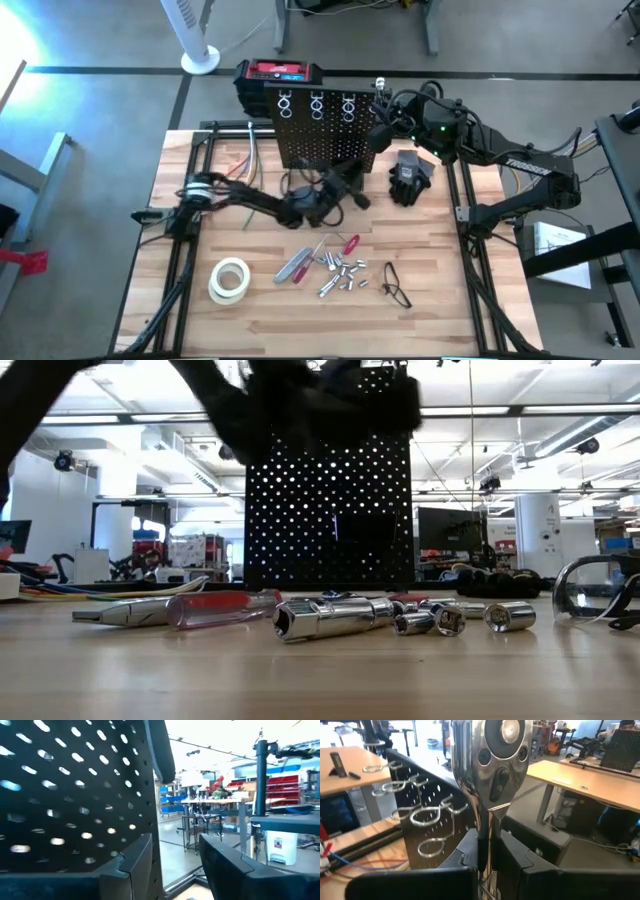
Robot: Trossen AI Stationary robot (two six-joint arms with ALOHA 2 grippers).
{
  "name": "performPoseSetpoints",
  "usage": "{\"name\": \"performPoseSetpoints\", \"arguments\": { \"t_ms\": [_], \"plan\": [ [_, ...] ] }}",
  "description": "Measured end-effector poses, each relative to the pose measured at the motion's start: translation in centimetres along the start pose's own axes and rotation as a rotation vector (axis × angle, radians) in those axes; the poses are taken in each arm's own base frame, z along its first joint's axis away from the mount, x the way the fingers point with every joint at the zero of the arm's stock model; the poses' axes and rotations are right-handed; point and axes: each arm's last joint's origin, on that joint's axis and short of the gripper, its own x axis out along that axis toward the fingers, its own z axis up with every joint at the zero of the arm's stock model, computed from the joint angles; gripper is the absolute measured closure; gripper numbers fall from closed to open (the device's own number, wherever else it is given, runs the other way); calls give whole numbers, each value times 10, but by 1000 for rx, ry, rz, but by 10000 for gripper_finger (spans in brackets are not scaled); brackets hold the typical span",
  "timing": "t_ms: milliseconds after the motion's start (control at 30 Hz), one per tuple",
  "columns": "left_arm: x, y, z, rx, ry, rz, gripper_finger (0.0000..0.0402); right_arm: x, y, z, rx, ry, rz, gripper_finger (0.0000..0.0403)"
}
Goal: Hang tools onto peg board
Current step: Hang the ratchet wrench on the peg board
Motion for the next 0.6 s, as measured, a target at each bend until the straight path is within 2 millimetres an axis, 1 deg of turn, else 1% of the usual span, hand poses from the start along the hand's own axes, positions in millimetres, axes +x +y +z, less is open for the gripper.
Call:
{"name": "performPoseSetpoints", "arguments": {
  "t_ms": [100, 267, 400, 600],
  "plan": [
    [14, -9, -4, -18, -19, 21, 248, -1, 1, -2, -10, 12, 2, 379],
    [36, -13, 8, -140, -83, 61, 248, -2, 4, -3, -14, 12, 11, 379],
    [51, -10, 22, -105, -92, 133, 248, -1, 7, -7, -21, 19, 19, 379],
    [68, -10, 31, -56, -54, 132, 248, 1, 8, -10, -17, 14, 15, 379]
  ]
}}
